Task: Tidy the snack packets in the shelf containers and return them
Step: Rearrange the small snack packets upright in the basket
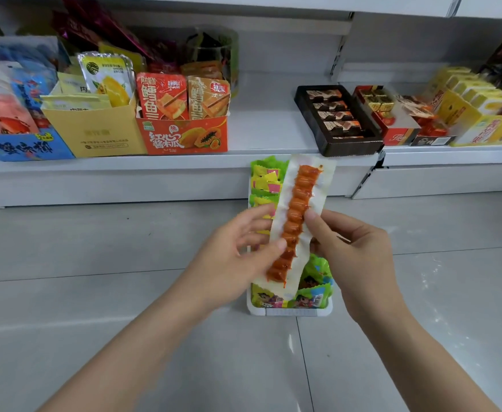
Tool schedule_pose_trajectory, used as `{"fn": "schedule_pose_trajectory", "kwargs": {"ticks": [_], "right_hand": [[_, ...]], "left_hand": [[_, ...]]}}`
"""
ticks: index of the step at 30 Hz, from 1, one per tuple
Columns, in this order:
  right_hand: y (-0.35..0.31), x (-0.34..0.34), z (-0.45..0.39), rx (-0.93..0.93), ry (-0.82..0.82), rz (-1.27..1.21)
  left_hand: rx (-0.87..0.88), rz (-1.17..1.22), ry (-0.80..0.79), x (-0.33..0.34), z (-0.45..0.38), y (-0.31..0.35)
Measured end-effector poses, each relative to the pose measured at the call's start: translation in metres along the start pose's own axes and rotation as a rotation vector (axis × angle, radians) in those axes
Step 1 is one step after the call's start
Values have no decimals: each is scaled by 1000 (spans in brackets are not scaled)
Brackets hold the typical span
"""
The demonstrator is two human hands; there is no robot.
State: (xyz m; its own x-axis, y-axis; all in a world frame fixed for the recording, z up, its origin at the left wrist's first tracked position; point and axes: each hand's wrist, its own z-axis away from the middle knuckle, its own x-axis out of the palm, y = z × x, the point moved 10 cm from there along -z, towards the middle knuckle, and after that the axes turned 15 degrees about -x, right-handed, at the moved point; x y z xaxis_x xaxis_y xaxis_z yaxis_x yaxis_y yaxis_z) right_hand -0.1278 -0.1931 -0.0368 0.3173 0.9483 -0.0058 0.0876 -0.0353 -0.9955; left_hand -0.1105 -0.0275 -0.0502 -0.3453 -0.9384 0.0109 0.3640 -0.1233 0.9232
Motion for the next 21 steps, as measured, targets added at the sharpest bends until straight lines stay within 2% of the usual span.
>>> {"fn": "schedule_pose_trajectory", "kwargs": {"ticks": [2,4,7,11,16,18,20,21], "right_hand": [[-6,4,0,-48,-21,-8],[-5,18,4,-17,-90,-92],[-4,28,3,13,-134,-133],[-10,-4,-22,-73,-19,41],[-3,18,-40,98,-279,-43],[-6,29,-43,103,-349,-66],[-10,36,-45,71,-355,-82],[-11,33,-47,57,-301,-90]], "left_hand": [[2,-104,-118,20,4,-5],[15,-119,-114,26,4,-10],[-34,43,-76,17,0,-10],[-143,246,-213,16,3,-19],[-164,262,-271,16,4,-24],[-177,230,-296,20,5,-24],[-193,198,-307,22,6,-25],[-205,201,-312,23,6,-26]]}}
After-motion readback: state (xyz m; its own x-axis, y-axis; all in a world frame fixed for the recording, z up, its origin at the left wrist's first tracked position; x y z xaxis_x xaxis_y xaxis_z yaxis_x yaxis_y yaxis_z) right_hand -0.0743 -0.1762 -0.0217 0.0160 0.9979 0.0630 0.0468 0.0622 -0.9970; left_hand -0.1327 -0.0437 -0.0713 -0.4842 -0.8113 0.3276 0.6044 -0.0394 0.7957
